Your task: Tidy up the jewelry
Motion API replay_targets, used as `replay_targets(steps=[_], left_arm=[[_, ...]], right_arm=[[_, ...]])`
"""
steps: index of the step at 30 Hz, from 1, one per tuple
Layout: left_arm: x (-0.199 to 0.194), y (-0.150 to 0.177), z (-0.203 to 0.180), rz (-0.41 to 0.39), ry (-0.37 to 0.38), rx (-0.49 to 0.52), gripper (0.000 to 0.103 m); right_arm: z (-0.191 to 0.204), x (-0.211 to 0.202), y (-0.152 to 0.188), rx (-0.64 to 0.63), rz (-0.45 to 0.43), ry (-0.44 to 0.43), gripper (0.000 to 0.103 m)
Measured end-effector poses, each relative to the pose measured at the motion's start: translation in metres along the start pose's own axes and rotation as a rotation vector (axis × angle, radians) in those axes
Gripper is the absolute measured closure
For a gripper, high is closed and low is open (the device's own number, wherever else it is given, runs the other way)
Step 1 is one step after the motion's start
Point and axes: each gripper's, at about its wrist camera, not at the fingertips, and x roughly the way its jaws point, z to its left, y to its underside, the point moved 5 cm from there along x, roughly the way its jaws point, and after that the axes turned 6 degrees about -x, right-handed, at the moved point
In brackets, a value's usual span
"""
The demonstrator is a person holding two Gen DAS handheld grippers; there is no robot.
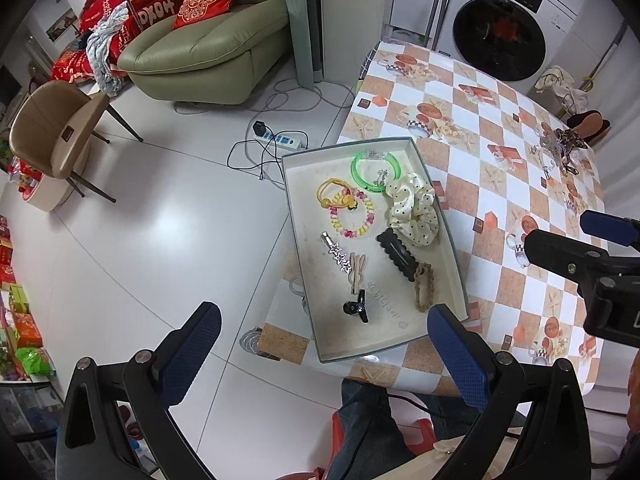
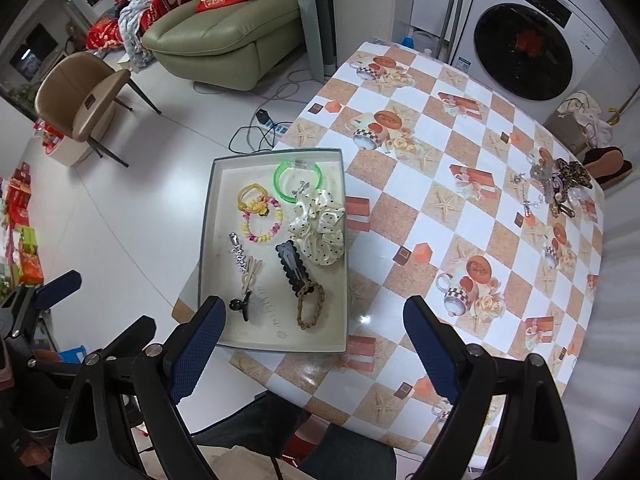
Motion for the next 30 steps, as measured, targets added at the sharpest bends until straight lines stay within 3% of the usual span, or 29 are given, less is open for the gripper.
replay_targets(steps=[30], left_arm=[[0.0048,0.0024,-0.0038,0.016,-0.003,0.002,0.0]], right_arm=[[-0.002,0.0088,-0.0034,-0.008,0.025,0.005,0.011]])
